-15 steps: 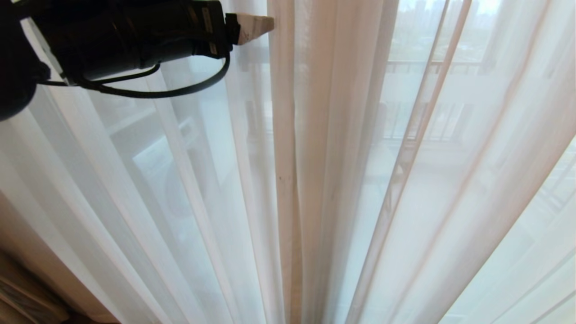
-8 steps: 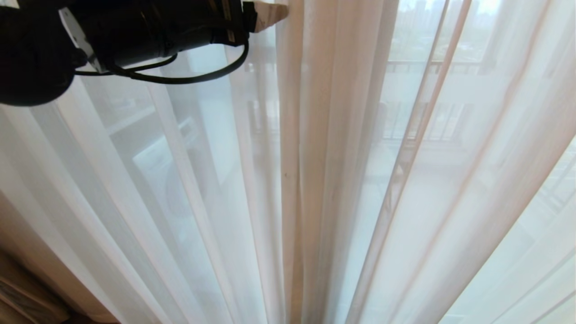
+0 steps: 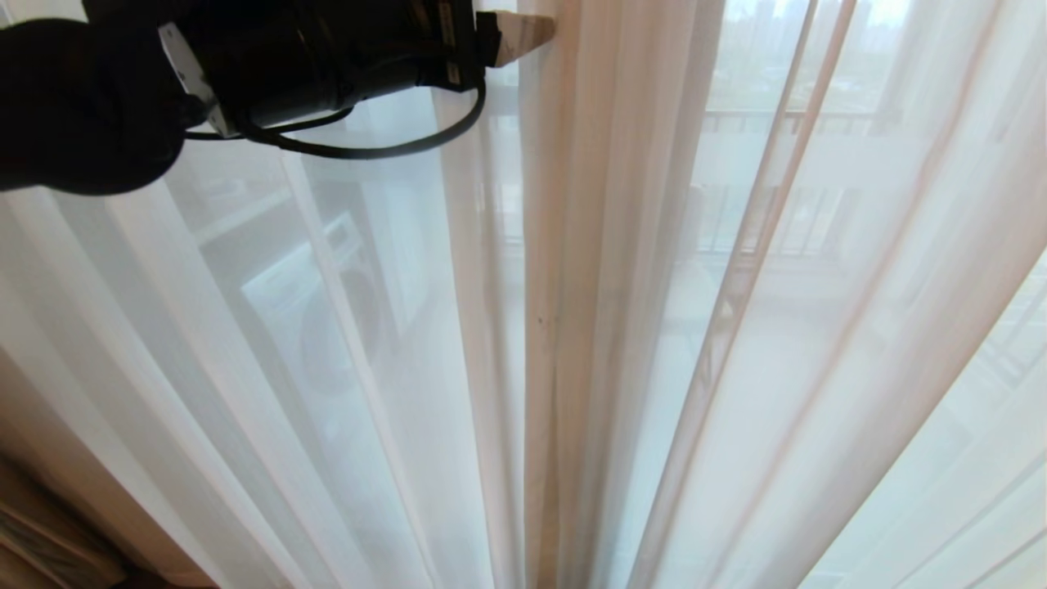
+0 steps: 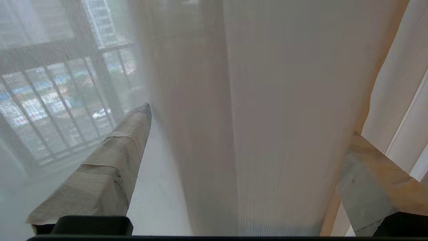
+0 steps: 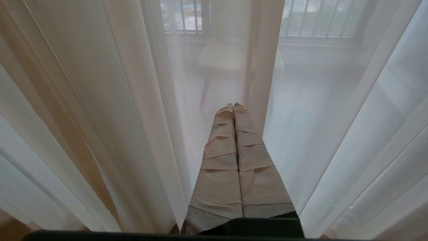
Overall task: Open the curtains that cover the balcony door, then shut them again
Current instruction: Pull the inner curtains open on both sides
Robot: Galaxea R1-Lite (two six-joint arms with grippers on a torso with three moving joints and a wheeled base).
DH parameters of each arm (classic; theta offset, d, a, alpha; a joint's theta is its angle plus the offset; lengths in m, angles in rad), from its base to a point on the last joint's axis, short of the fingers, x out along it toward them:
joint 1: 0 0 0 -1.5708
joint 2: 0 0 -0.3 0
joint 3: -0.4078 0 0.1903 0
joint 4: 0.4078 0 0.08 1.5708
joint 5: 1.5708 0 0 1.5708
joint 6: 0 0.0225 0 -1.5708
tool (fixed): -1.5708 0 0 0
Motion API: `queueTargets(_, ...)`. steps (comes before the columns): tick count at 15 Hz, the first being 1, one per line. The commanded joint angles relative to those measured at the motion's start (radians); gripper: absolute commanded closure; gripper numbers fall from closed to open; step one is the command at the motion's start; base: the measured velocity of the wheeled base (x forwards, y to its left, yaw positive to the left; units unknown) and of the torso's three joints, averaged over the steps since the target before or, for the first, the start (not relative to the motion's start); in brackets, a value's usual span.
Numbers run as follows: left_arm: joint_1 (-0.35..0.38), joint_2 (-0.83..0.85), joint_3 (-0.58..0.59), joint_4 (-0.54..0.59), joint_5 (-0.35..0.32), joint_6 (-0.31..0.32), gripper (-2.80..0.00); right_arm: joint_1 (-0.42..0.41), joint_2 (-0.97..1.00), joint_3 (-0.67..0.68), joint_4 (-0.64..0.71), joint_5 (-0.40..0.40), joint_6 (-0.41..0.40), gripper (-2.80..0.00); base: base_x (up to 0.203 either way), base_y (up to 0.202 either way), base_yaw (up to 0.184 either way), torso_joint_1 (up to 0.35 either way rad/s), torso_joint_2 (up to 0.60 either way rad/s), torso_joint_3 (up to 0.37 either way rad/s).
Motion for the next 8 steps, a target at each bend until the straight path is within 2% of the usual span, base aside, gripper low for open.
queueTargets(1, 0.002, 0.019, -0.008, -0.022, 0.000, 0.000, -2.80, 0.000, 0.000, 0.000, -0.002, 0.000, 0.000, 0.00, 0.000, 0.000, 0.000, 0.000, 0.00, 0.000)
queueTargets(5, 0.007, 0.048, -0.024, -0.050, 0.002, -0.001, -2.80, 0.000, 0.000, 0.000, -0.001, 0.000, 0.000, 0.00, 0.000, 0.000, 0.000, 0.000, 0.00, 0.000)
queueTargets(6, 0.010, 0.048, -0.024, -0.050, 0.002, -0.001, 0.00, 0.000, 0.000, 0.000, -0.001, 0.000, 0.000, 0.00, 0.000, 0.000, 0.000, 0.000, 0.00, 0.000)
queueTargets(8, 0.014, 0.051, -0.024, -0.050, 0.005, -0.001, 0.00, 0.000, 0.000, 0.000, -0.001, 0.000, 0.000, 0.00, 0.000, 0.000, 0.000, 0.000, 0.00, 0.000)
